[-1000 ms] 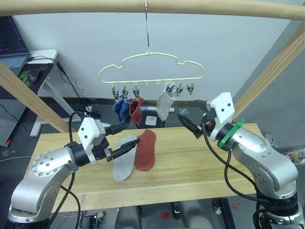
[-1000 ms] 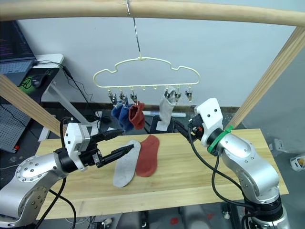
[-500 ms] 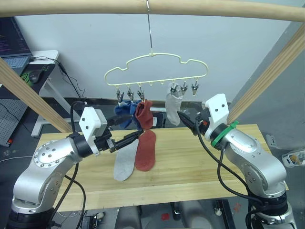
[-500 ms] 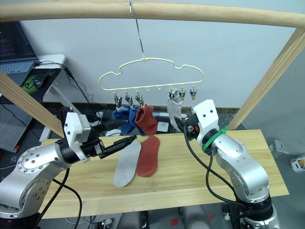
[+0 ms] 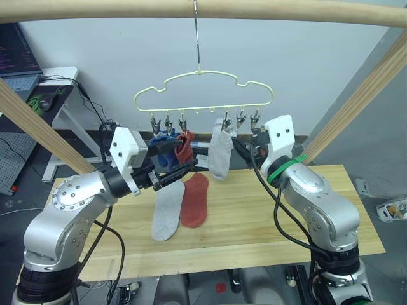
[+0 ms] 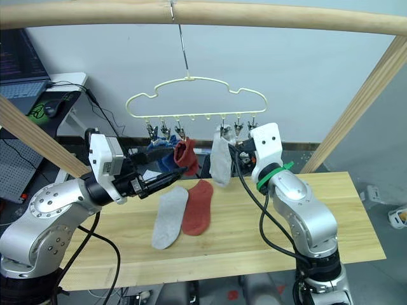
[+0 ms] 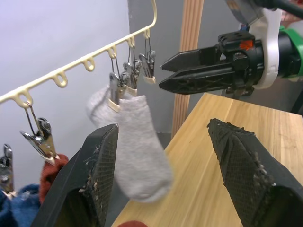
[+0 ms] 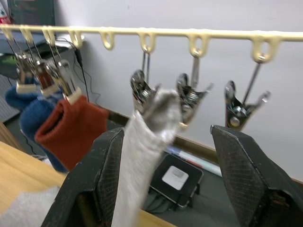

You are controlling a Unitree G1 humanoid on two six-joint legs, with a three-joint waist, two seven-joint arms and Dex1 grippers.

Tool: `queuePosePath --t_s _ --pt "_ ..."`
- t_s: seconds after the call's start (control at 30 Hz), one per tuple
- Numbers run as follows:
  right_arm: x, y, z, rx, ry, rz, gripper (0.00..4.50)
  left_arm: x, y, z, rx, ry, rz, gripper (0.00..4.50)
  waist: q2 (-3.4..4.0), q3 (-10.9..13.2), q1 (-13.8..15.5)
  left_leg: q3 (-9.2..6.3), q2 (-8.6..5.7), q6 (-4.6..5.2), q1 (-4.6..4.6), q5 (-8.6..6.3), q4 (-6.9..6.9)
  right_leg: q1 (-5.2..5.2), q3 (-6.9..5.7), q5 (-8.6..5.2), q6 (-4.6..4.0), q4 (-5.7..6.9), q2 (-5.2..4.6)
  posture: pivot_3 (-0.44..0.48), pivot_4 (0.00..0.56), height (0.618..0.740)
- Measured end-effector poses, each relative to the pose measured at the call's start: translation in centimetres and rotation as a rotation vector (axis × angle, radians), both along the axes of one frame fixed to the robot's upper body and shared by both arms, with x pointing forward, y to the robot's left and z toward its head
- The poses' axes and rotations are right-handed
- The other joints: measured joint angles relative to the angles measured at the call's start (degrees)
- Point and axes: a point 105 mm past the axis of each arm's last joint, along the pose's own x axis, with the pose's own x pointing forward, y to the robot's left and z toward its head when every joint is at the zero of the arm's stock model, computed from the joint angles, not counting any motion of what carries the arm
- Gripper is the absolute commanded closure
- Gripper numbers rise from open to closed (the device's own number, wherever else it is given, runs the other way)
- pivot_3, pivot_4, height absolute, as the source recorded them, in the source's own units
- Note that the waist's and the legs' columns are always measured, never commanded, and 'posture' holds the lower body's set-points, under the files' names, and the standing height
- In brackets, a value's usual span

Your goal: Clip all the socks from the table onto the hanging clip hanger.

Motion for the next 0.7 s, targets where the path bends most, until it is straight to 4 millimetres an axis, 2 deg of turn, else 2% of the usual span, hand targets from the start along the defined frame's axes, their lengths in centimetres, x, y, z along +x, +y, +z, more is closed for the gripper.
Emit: queuePosePath --t_s 0.23,0.7 --pt "1.1 0.5 -1.0 0.001 0.03 -0.033 1.45 0.1 -0.4 0.4 0.003 -0.013 -0.012 1.25 0.03 0.0 0.0 0.01 0.0 0.0 -0.01 0.0 -0.02 0.0 0.0 -0.01 0.0 -0.03 0.0 -0.093 0.283 0.74" --pt "3.1 0.1 -0.4 -0.007 -0.028 -0.096 1.45 0.4 -0.8 0.9 0.009 -0.022 -0.017 1.25 0.1 0.1 0.0 0.01 0.0 0.01 -0.02 -0.01 -0.08 -0.02 0.01 -0.11 0.13 -0.06 0.01 -0.091 0.283 0.74"
